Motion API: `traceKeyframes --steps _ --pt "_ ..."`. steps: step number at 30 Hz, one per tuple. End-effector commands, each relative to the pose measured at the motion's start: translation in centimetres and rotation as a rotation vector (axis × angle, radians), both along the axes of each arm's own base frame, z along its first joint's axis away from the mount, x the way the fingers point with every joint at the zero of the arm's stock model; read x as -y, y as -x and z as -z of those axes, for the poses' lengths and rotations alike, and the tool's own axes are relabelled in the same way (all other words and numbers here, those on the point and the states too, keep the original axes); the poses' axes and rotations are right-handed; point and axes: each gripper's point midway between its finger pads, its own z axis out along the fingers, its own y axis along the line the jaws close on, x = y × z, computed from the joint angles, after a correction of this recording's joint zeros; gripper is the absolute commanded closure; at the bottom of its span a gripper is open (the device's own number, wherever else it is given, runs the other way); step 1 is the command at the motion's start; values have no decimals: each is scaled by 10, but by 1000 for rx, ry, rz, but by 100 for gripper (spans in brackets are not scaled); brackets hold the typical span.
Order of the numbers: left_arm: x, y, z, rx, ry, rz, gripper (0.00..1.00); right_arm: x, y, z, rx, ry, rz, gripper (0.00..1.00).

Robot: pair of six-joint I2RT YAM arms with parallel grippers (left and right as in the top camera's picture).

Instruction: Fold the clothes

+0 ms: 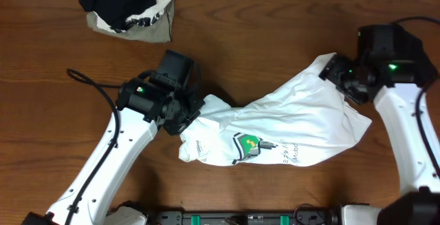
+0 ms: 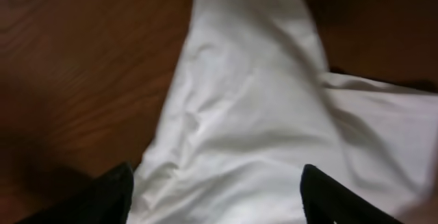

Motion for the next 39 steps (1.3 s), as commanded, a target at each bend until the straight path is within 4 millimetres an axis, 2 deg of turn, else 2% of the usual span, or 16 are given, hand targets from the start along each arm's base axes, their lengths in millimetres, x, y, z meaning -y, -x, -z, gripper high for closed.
traceKeyframes --steps 1,3,8,18,22,31,39 --pt "-6 -4 6 -4 -45 7 94 -31 -9 23 -30 -15 -104 17" --pt "-7 -5 11 -18 -57 13 94 -37 -16 36 -52 15 -115 14" --pt "-7 -4 21 -55 -76 25 94 -23 -35 59 -105 86 -49 14" --pt "-6 -5 33 -92 -95 40 94 9 -77 58 -59 59 75 21" --pt "-6 -5 34 -93 -96 40 94 14 -79 68 -77 24 173 21" --pt "-6 -5 34 -94 -96 41 94 20 -97 87 -56 13 247 22" --pt "-6 -4 34 -97 -97 41 94 38 -95 106 -96 30 314 23"
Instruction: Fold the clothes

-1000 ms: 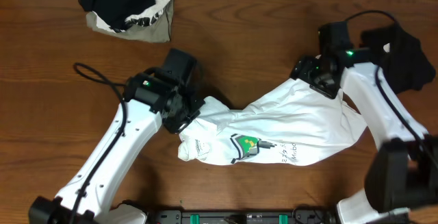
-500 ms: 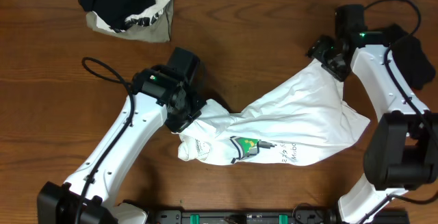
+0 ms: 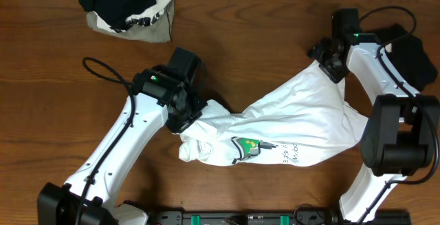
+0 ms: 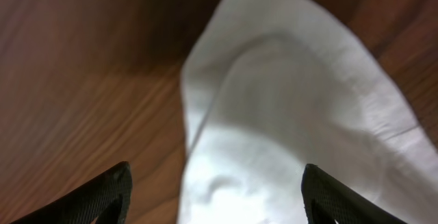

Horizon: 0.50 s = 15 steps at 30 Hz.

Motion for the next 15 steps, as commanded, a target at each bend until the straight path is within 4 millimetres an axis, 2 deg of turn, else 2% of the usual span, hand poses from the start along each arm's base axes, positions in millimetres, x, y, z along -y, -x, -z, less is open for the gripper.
traceKeyframes --steps 1,8,15 --pt "-5 -2 2 1 -27 2 94 21 -4 5 -8 40 68 22" --pt "-5 -2 2 1 -27 2 94 30 -10 19 -4 49 87 22" --pt "-5 -2 2 2 -27 2 94 30 -24 17 52 44 101 23"
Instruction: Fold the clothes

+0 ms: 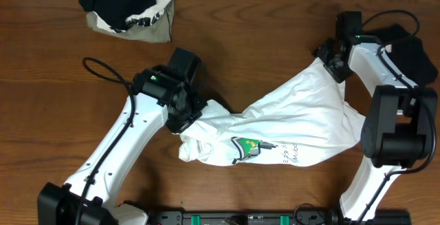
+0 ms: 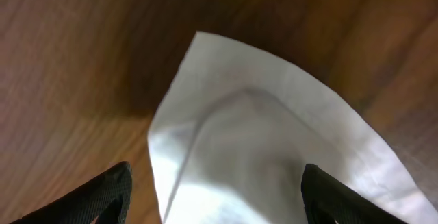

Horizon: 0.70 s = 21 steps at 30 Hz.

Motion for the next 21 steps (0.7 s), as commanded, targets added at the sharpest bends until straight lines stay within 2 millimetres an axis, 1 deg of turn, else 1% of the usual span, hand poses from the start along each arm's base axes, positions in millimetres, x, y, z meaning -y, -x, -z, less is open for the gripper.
traceKeyframes --steps 1,5,8,11,15,21 --pt "-5 -2 2 2 -26 -1 94 7 -11 -5 40 9 45 23" --pt "-5 -2 2 2 -26 -1 94 8 -24 -11 98 9 47 26" --pt "-5 -2 2 2 -26 -1 94 8 -28 -13 114 9 51 28" --pt "-5 -2 2 2 -26 -1 94 9 -29 -12 116 13 52 28" --pt "-5 -2 2 2 -26 -2 94 9 -27 -5 100 14 54 28" --pt "-5 -2 2 2 -26 -2 94 9 -25 13 66 11 52 27"
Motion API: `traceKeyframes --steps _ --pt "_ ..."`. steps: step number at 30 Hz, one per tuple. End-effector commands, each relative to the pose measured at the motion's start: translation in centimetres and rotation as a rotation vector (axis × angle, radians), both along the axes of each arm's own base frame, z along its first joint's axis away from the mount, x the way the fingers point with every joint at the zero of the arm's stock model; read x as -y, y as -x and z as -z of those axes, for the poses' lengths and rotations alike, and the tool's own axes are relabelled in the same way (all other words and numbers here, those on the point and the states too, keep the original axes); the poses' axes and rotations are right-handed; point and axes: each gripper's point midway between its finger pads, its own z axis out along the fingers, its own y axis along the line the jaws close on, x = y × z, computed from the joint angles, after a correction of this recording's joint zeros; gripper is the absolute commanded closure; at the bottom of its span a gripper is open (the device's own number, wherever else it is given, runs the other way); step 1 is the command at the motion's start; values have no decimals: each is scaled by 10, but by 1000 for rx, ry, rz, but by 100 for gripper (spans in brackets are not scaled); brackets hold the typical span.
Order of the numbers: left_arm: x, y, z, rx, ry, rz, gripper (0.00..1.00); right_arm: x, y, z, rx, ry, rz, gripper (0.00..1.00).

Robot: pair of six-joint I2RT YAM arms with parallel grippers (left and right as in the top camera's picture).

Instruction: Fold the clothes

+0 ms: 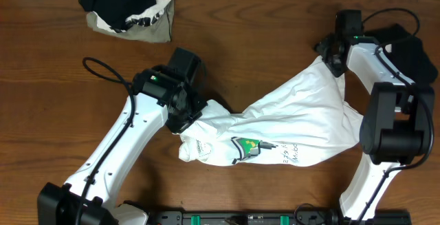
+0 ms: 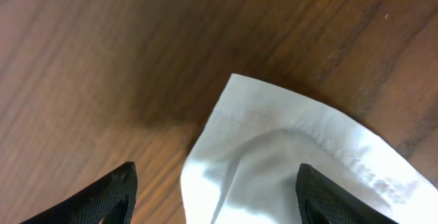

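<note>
A white T-shirt [image 1: 295, 125] with a green print lies crumpled across the middle and right of the wooden table [image 1: 261, 25]. Its left end is gathered into a bunch under my left gripper [image 1: 194, 115], which looks shut on that fabric; the fingers themselves are hidden by the wrist. My right gripper [image 1: 328, 54] sits at the shirt's far upper corner. In the right wrist view the gripper [image 2: 216, 169] is open, its fingers [image 2: 113, 196] wide apart, with the hemmed corner of the shirt [image 2: 301, 155] lying between them on the wood.
A pile of dark and beige clothes [image 1: 127, 5] lies at the far left corner. A black rail [image 1: 240, 218] runs along the near edge. The right arm's links [image 1: 385, 87] stand along the right side of the shirt.
My right gripper has shifted a little farther past the shirt's upper corner, so more bare wood shows ahead of the open fingers. The left arm and the shirt have not moved.
The right gripper was first open over the shirt's upper right part, well inside the fabric, with the left gripper at the bunched left end. The right gripper was then farther up at the shirt's corner, still open. It now sits at the corner's tip.
</note>
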Motion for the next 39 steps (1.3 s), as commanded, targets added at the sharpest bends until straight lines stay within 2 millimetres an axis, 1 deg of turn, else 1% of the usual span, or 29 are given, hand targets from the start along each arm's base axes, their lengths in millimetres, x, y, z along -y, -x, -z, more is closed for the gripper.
traceKeyframes --steps 1,13,15,20,23,25,30,34,39 --pt "-5 -2 2 2 -26 -2 94 7 -3 11 -15 10 27 27" --pt "-5 -2 2 1 -25 -2 94 7 -1 15 -27 11 27 29" --pt "-5 -2 2 1 -25 -2 94 8 0 18 -33 14 29 30" --pt "-5 -2 2 1 -25 -2 94 8 3 36 -66 16 30 30" --pt "-5 -2 2 1 -25 -2 94 10 7 48 -96 27 34 31" --pt "-5 -2 2 2 -25 -2 94 13 11 51 -112 44 37 31" --pt "-4 -3 2 4 -24 -2 94 24 19 52 -152 120 29 32" --pt "-4 -4 1 9 -22 -2 94 36 34 55 -216 191 46 31" --pt "-4 -4 1 8 -22 -4 94 37 47 61 -278 205 13 29"
